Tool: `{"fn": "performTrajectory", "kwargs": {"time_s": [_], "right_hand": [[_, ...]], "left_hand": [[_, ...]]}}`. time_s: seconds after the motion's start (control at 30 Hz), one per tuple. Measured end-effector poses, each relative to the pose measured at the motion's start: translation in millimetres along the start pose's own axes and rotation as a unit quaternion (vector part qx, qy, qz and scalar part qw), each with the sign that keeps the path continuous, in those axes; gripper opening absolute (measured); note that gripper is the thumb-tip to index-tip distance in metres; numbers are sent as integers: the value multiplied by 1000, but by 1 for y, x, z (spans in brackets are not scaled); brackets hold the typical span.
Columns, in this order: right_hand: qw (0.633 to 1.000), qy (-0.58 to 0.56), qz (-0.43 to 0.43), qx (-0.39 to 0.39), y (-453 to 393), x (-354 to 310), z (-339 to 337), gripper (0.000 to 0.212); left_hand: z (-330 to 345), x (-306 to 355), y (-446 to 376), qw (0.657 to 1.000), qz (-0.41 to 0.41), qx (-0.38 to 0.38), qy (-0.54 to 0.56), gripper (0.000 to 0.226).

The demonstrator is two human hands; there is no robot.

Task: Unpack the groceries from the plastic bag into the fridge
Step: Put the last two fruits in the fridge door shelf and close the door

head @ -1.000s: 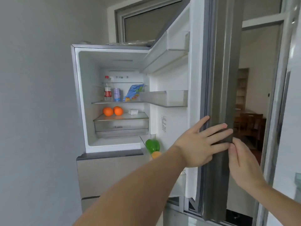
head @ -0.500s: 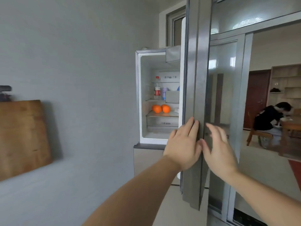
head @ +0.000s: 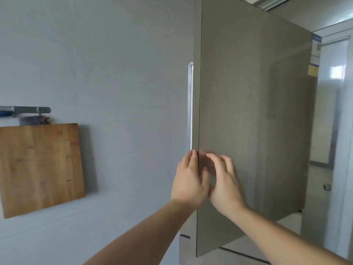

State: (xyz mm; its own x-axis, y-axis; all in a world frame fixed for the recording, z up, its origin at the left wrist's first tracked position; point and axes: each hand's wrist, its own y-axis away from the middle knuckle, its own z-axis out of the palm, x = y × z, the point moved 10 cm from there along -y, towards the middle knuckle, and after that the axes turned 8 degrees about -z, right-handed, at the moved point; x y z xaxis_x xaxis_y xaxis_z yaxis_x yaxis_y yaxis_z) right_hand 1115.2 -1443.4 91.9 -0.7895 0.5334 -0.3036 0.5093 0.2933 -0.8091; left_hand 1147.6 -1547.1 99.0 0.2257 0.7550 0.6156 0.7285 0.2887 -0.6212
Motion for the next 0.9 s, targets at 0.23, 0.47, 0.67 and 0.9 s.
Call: {"fn": "performTrajectory", "kwargs": {"time_s": [0.23,0.47,0.67,0.9], "right_hand": [[988,83,-66,-110,-43,20,51,62],[962,180,-86,-189,-75,46,87,59],[944,248,-100,-195,-107,79,132,64],[913,345,-124,-176,-164,118,183,73]], "left_hand": [[6,-48,-53,993,-101,39,42,37],[20,-88,-107,986,-168,13,14,25],[46,-128,-161,985,-173,-12,20,46],[82,-170,-226,982,-136,-55,118,85]]}}
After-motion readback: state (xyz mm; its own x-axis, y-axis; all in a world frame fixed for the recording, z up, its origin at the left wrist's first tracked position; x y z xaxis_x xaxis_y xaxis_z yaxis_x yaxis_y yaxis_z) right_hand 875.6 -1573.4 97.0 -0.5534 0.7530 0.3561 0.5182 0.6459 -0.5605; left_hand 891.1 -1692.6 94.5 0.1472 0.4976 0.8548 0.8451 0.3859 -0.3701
